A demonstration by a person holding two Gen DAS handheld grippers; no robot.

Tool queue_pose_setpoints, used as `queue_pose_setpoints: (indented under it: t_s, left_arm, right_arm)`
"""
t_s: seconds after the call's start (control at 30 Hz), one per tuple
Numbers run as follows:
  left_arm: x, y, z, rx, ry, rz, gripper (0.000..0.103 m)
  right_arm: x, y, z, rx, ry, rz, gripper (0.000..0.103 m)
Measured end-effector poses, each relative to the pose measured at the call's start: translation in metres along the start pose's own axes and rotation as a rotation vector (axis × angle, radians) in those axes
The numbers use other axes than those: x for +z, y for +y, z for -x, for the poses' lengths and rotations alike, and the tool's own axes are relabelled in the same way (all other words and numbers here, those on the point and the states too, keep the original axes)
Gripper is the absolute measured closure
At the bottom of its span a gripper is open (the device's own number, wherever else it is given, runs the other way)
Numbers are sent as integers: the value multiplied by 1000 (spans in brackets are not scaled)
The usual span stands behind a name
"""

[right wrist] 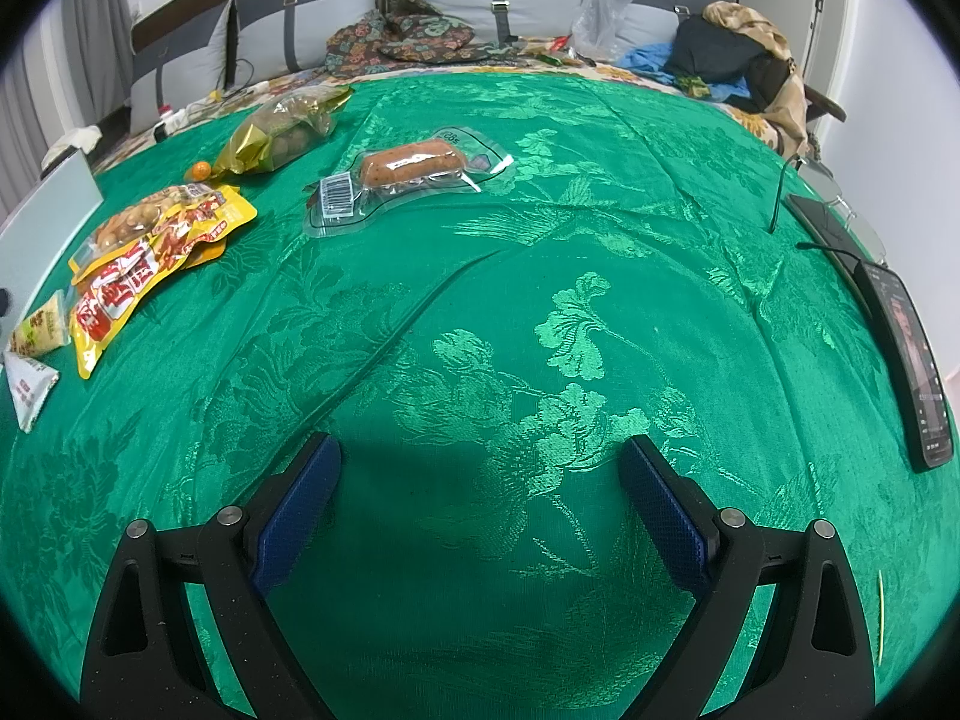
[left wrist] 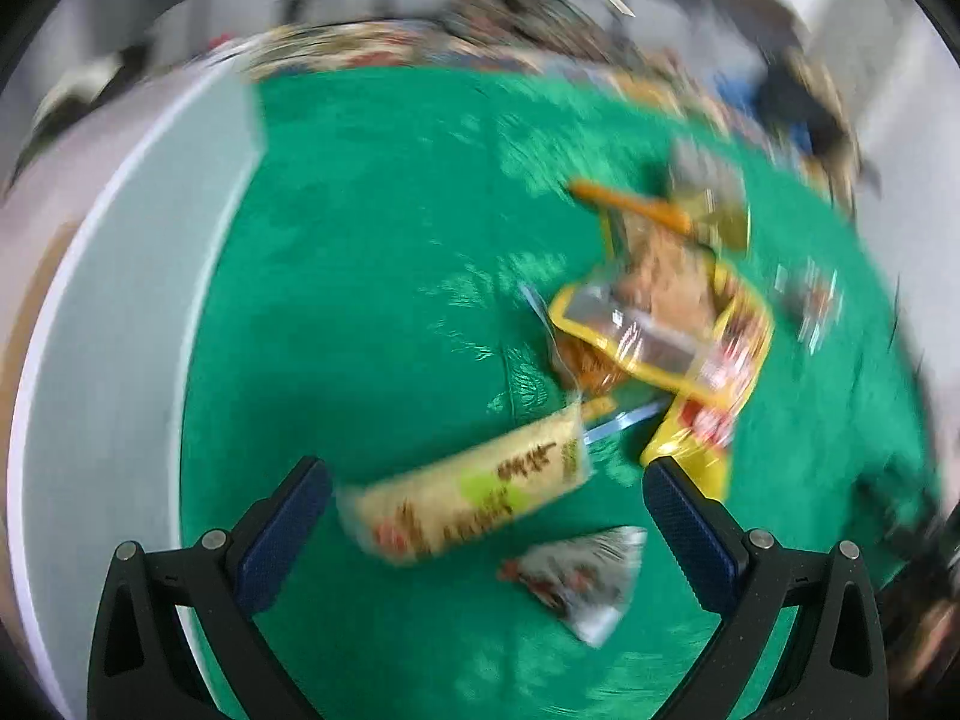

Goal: Organize snacks
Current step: 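Grasp the cream bread roll with the left tool while the right tool grasps the clear sausage pack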

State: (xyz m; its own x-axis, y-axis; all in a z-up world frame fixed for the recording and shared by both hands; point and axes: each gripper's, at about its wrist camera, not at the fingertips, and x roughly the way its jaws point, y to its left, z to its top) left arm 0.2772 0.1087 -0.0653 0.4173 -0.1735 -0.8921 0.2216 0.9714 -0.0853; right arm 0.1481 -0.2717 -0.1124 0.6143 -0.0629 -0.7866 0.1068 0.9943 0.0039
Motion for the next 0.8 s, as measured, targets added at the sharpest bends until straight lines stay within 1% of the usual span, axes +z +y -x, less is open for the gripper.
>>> queue_pose_setpoints:
  t_s: [0.07,0.1,0.13,0.2,0.23,0.27,0.3,0.33,0.37,0.4,0.43,0.5,0.53,0.6,0.63,0.73,0.77,0.8]
  left_arm:
    - [1,-9,-19,80,59,-105,0]
    - [-2,-10,-27,109,88,-126,0]
    - [-6,-10,-33,115,108,-135,0]
    - [-12,-7,-33,58,105,-102,6]
    - [-15,-5,-30,45,89,-82,15]
    - [-17,-6,-26,49,70,-76,28]
    - [-18,-6,-23,48,63,-75,36]
    - [-19,-8,-20,47,64,-74,51]
    - [-20,-10,-18,46,70,-72,71]
    - [-22,-10,-15,31,72,-63,76]
    - [-25,-10,-12,11,72,-37,78]
    - [-37,0,0,-3,40,47,78]
    - [-47,5,6,-24,27,113,78]
    - [-62,13,16,-50,16,181,78]
    - [-69,12,19,-57,9,191,78]
    - [-80,5,21,-40,7,144,76]
    - [-79,4,18,-34,8,136,68]
    - [-77,5,16,-35,8,134,62]
  right_arm:
    - [1,0,0,0,0,0,7]
    - [1,-1,0,0,0,0,7]
    - [0,0,0,0,0,0,7]
    - [0,0,0,0,0,0,7]
    - [0,0,0,0,0,0,7]
    - [0,0,0,0,0,0,7]
    - [0,0,0,0,0,0,7]
    - [0,0,0,0,0,0,7]
    - [1,-1,0,0,0,0,7]
    - [0,0,0,0,0,0,7]
    - [1,0,0,0,0,0,7]
    - [0,0,0,0,0,0,7]
    - [0,0,0,0,0,0,7]
    - [0,0,0,1,0,0,7]
    - [0,0,0,1,0,0,7]
    - [0,0,0,0,0,0,7]
    - [0,0,0,0,0,0,7]
    - [0,0,0,0,0,0,7]
